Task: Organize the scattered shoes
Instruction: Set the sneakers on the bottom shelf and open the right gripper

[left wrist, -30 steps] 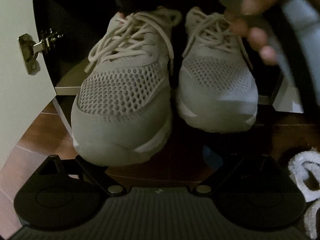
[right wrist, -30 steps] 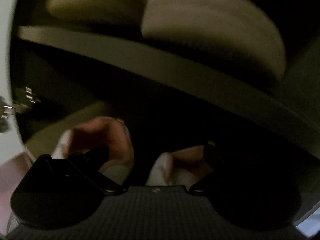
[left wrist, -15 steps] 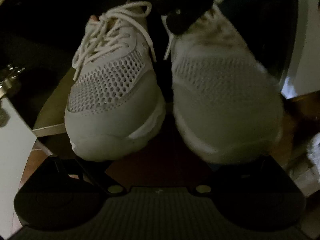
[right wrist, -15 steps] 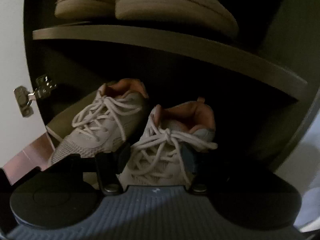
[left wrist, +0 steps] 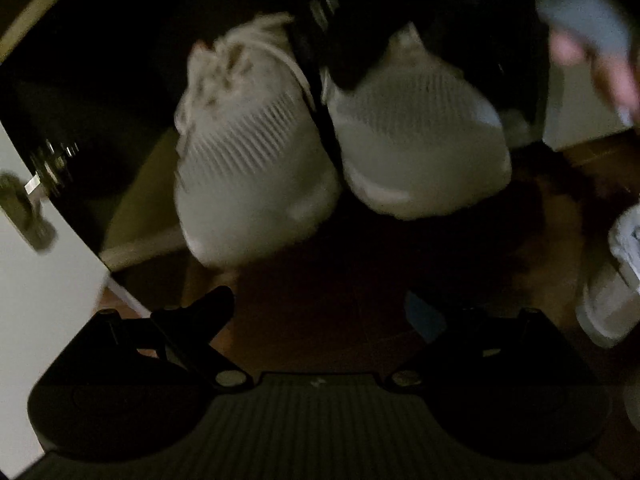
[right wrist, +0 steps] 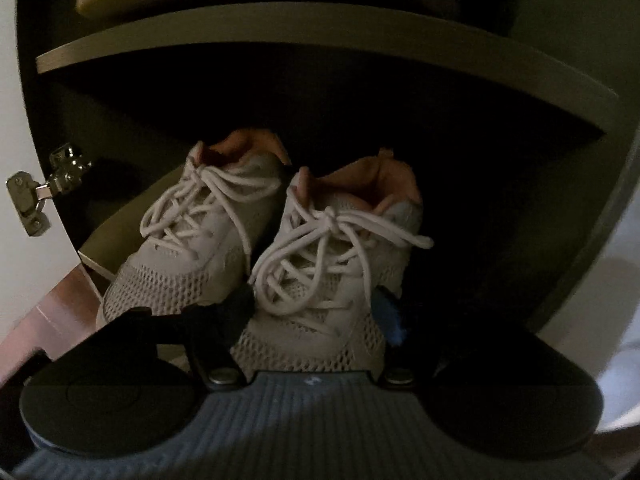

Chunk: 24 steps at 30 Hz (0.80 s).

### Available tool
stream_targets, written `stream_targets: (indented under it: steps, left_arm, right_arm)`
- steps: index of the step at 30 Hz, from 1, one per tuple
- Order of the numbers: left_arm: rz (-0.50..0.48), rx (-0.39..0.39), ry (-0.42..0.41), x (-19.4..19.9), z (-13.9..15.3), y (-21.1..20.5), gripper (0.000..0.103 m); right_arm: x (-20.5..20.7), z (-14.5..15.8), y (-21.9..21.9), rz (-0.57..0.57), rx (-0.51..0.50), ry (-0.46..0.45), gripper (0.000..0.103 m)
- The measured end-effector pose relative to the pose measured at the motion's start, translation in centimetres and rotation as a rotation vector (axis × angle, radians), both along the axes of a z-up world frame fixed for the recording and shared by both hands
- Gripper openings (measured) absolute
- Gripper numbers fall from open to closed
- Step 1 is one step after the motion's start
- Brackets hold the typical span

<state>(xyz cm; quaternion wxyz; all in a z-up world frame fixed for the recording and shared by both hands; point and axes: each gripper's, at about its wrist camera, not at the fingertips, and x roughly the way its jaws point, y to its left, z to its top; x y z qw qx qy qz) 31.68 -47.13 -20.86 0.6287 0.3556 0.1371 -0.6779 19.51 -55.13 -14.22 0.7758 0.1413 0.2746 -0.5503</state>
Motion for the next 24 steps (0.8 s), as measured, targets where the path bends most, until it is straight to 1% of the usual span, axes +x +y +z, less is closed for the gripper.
stream_targets:
  steps: [3, 5, 6, 7, 9, 11, 12, 13, 14, 16, 17, 18, 19, 20, 22, 24]
  left_arm:
    - [0.012, -0.009, 0.000, 0.9, 0.4, -0.5, 0.095]
    - [0.015, -0.019, -0.019, 1.2, 0.4, -0.3, 0.095]
    - [0.016, -0.020, -0.035, 1.3, 0.3, 0.0, 0.095]
    - [0.020, -0.017, -0.045, 1.5, 0.3, 0.2, 0.095]
    - [0.028, -0.013, -0.065, 1.8, 0.3, 0.7, 0.095]
    - [0.055, -0.012, -0.073, 2.3, 0.7, 1.2, 0.094]
    - [0.071, -0.017, -0.067, 2.7, 1.1, 1.6, 0.090]
    - [0.078, -0.023, -0.048, 3.1, 1.7, 2.0, 0.084]
    - [0.079, -0.026, -0.026, 3.4, 2.1, 2.1, 0.081]
    - [0.078, -0.022, -0.003, 3.6, 1.7, 2.2, 0.072]
    - [0.075, -0.021, 0.003, 3.2, 1.1, 2.5, 0.068]
    - [0.073, -0.022, 0.009, 2.1, 1.9, 3.0, 0.056]
    - [0.072, -0.024, 0.014, 0.5, 3.6, 3.6, 0.051]
    - [0.071, -0.023, 0.027, -0.4, 4.4, 3.5, 0.051]
    - [0.078, -0.017, 0.057, -0.3, 4.9, 2.6, 0.051]
    - [0.078, -0.012, 0.052, -0.4, 5.2, 2.7, 0.051]
  right_arm:
    - [0.5, -0.3, -0.3, 0.005, -0.023, 0.006, 0.060]
    - [0.8, -0.6, -0.7, 0.009, -0.035, 0.006, 0.062]
    - [0.8, -0.6, -0.7, 0.012, -0.037, 0.004, 0.065]
    - [0.7, -0.5, -0.9, 0.019, -0.028, -0.005, 0.067]
    - [0.2, 0.0, -0.8, 0.033, 0.006, -0.026, 0.066]
    - [-0.9, 0.8, 1.0, 0.056, 0.028, -0.033, 0.066]
    - [-1.4, 1.1, 2.2, 0.068, 0.033, -0.028, 0.065]
    - [-2.0, 1.5, 3.4, 0.079, 0.039, -0.024, 0.065]
    - [-2.6, 1.8, 4.5, 0.088, 0.044, -0.020, 0.064]
    - [-3.7, 1.5, 5.6, 0.105, 0.072, -0.010, 0.050]
    - [-3.7, 1.2, 6.0, 0.111, 0.093, -0.005, 0.046]
    - [-3.5, 0.8, 6.4, 0.118, 0.111, 0.002, 0.035]
    - [-3.2, 0.3, 6.4, 0.129, 0.118, 0.016, 0.028]
    - [-3.1, 0.0, 6.3, 0.133, 0.118, 0.022, 0.026]
    - [-2.7, -0.4, 6.3, 0.143, 0.115, 0.035, 0.026]
    - [-2.4, -0.5, 6.7, 0.149, 0.092, 0.050, 0.025]
